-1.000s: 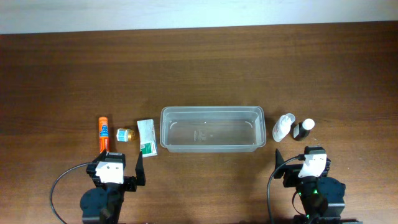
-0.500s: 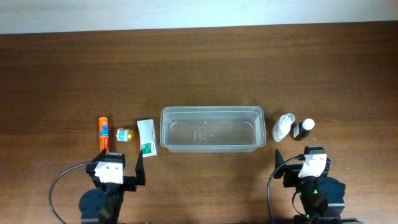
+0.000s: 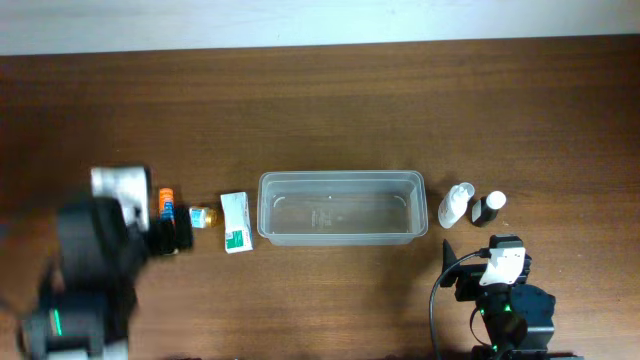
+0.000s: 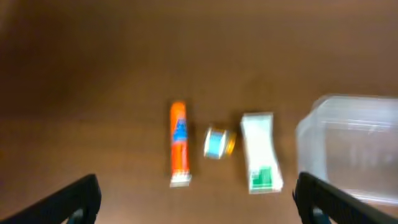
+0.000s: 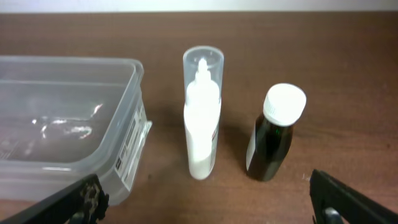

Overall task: Pack container
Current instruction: 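Reach the left gripper to the orange tube and grasp it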

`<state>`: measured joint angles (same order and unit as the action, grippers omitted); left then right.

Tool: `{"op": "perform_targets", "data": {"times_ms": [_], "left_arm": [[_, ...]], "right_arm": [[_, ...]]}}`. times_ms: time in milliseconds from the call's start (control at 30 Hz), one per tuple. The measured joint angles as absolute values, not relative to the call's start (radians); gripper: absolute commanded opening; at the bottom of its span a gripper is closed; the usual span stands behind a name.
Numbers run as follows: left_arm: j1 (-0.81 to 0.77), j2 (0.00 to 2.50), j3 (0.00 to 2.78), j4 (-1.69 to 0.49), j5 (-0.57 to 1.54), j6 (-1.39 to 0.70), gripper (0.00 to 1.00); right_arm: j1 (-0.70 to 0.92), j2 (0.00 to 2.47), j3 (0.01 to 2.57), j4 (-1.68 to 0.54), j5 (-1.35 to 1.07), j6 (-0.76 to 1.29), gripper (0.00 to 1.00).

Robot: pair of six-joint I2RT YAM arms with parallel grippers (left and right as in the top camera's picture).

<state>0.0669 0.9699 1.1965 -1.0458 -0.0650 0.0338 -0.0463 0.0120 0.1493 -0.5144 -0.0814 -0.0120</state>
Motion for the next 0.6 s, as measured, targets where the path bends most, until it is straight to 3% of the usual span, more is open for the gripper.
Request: {"op": "perform_targets", "data": {"times_ms": [233,600], "left_arm": [[0.104,1.440,1.560,-1.306,-0.014,0.053,1.00],[0.131,1.743,1.584,-1.358,-0.108,0.014,0.94]], "right_arm": [[-0.046,0.012,0.149,-0.515,-0.082,-0.012,0.99],[-0.046,0.012,0.149,-0.515,-0.081,-0.012,0.98]]}}
